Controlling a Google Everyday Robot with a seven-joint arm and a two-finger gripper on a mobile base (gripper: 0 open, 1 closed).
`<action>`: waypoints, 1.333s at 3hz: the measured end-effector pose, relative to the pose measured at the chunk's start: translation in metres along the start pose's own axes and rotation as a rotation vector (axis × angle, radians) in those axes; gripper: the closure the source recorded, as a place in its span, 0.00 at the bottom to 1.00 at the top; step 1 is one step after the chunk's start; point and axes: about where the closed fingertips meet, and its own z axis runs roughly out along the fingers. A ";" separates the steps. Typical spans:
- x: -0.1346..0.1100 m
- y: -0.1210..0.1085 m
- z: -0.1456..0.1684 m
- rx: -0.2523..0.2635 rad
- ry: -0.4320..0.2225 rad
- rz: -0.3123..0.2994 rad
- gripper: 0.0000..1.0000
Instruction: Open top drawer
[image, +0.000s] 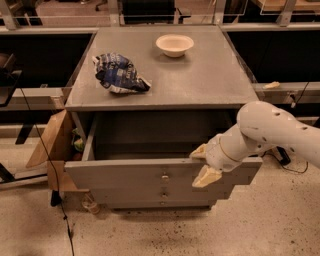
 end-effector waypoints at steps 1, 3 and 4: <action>0.010 0.008 -0.003 -0.014 0.040 0.010 0.66; 0.012 0.009 -0.014 -0.017 0.059 0.017 1.00; 0.015 0.013 -0.015 -0.030 0.078 0.019 0.84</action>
Offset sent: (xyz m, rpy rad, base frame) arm -0.0228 -0.0428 0.0003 -0.1239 0.0387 -0.0493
